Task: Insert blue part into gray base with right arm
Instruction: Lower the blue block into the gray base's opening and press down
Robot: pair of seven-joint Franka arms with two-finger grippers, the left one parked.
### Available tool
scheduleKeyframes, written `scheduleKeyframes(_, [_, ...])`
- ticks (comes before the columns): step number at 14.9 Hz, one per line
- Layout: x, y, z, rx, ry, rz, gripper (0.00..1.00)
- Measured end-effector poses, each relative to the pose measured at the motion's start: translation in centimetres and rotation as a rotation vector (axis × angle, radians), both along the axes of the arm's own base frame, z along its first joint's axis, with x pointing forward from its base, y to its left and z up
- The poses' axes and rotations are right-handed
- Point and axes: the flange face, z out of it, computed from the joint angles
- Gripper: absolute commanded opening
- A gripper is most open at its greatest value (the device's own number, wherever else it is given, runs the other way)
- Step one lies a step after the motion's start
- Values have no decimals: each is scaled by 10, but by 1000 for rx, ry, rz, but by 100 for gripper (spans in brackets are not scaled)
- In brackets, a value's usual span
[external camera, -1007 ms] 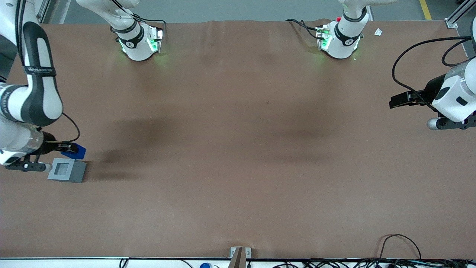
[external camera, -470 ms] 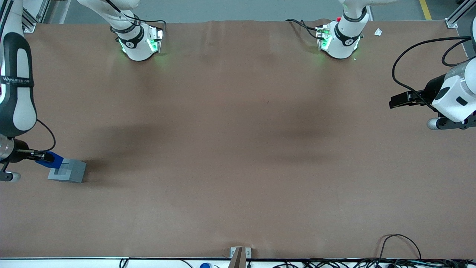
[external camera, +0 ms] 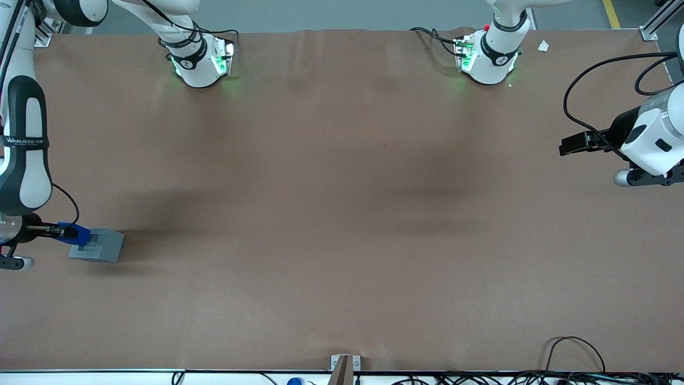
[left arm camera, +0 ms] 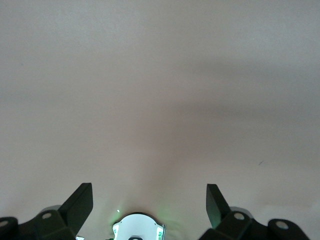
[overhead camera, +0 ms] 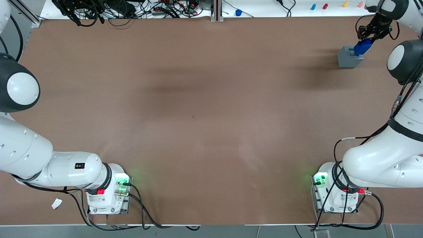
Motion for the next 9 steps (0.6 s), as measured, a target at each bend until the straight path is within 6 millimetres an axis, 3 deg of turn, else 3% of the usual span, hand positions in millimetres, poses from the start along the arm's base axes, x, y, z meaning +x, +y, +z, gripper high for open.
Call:
scheduleKeyframes(5, [6, 2, 10, -2, -16, 18, 3])
scheduleKeyframes(9, [8, 4, 2, 2, -6, 23, 2])
